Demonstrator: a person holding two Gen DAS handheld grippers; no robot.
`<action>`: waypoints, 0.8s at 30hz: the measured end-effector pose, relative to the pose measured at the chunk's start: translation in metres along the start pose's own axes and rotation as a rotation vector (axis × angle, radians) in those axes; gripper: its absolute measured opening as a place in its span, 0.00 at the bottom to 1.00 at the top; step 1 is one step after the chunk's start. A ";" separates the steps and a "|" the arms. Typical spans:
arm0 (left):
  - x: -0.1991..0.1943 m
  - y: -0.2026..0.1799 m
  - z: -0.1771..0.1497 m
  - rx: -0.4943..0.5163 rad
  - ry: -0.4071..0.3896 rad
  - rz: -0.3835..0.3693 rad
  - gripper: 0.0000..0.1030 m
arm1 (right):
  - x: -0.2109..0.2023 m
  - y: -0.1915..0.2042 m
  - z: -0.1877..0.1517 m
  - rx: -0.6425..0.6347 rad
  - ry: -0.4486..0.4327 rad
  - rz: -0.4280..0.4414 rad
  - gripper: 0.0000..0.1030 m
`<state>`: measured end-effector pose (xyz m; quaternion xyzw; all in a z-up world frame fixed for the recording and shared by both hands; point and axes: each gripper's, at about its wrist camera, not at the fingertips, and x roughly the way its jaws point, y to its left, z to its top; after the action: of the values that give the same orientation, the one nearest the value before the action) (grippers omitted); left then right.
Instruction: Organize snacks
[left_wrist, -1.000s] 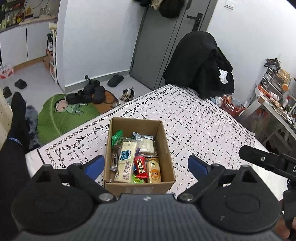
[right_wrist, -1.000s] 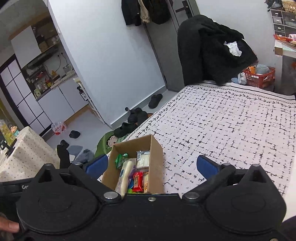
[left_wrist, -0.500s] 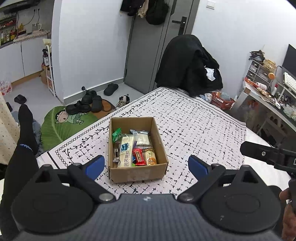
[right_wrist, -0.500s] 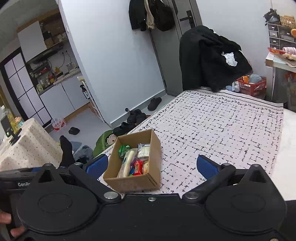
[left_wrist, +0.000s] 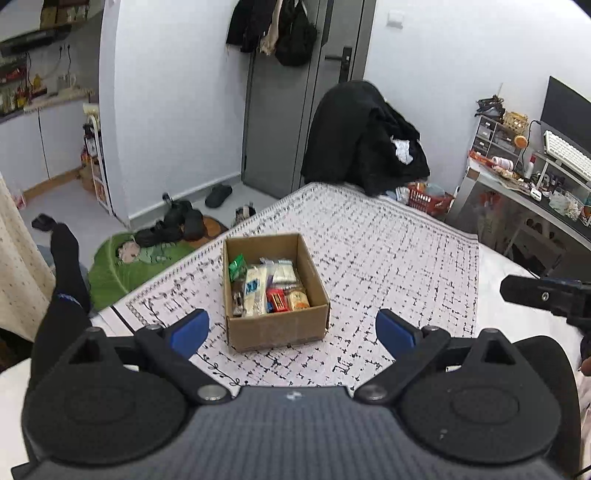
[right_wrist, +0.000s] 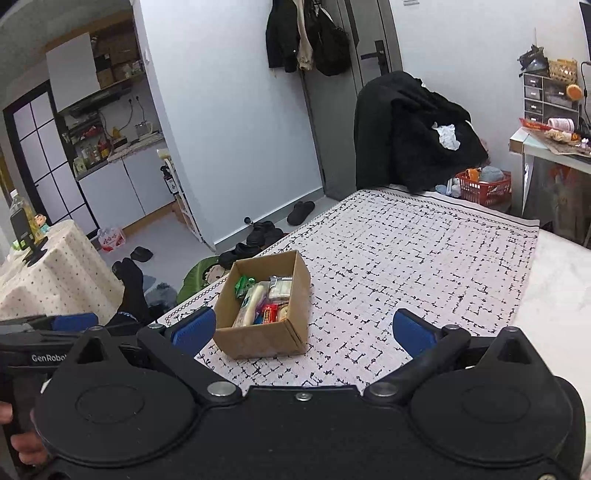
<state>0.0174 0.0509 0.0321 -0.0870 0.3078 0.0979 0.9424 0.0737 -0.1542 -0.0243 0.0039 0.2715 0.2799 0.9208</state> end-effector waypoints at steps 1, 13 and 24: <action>-0.004 -0.002 -0.001 0.006 -0.010 -0.001 0.94 | -0.003 0.001 -0.002 -0.003 -0.003 0.000 1.00; -0.038 -0.012 -0.013 0.046 -0.056 -0.017 0.94 | -0.025 0.010 -0.020 -0.004 -0.021 0.007 1.00; -0.039 -0.019 -0.014 0.067 -0.062 -0.026 0.95 | -0.035 0.003 -0.026 0.014 -0.035 -0.029 1.00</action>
<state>-0.0169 0.0238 0.0461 -0.0560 0.2803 0.0780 0.9551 0.0345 -0.1739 -0.0289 0.0112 0.2571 0.2646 0.9294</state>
